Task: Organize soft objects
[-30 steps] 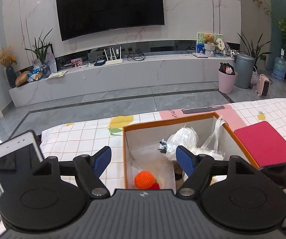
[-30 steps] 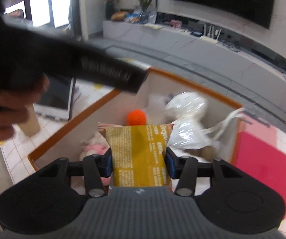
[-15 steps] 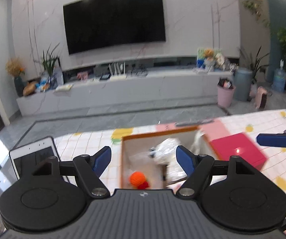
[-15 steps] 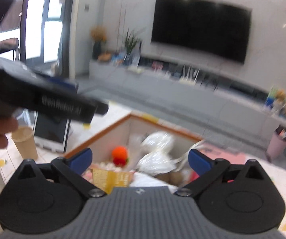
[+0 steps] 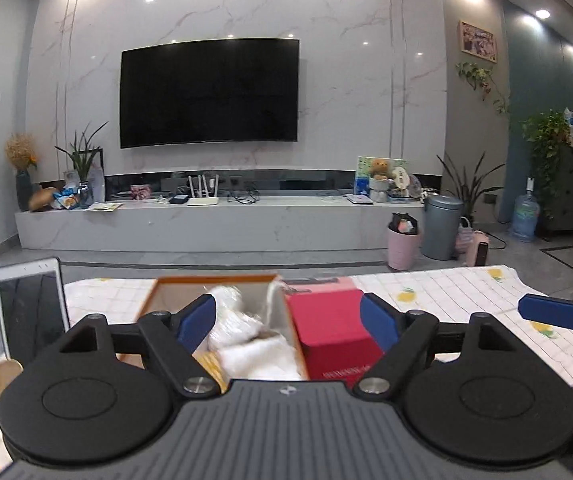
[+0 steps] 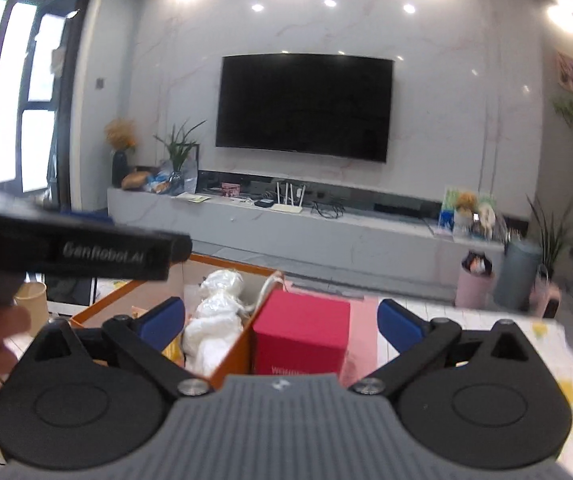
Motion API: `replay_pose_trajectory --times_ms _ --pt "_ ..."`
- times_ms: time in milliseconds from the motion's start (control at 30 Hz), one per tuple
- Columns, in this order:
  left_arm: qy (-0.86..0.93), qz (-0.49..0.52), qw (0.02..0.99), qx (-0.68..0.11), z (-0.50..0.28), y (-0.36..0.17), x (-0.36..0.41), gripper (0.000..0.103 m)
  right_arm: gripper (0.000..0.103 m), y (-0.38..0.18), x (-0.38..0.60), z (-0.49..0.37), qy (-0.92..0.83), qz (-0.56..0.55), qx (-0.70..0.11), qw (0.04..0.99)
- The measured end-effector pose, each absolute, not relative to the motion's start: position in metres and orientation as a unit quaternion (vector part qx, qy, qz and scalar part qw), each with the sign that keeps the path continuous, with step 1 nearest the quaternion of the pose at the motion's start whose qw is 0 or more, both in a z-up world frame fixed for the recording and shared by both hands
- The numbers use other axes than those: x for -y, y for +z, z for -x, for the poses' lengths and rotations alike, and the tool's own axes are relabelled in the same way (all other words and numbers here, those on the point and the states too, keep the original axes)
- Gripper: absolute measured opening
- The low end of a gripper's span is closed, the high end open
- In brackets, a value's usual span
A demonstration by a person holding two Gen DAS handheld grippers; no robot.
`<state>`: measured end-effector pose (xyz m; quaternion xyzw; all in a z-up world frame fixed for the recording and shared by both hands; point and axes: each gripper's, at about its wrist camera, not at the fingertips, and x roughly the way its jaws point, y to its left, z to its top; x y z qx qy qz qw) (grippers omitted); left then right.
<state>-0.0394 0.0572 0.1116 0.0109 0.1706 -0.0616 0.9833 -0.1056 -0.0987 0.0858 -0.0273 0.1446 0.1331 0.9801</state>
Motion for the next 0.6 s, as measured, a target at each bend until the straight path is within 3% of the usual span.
replay_pose_trajectory --times_ms 600 --pt "-0.089 -0.038 0.981 -0.168 0.058 0.074 -0.034 0.096 0.1 0.049 0.124 0.116 0.129 -0.01 -0.169 0.977"
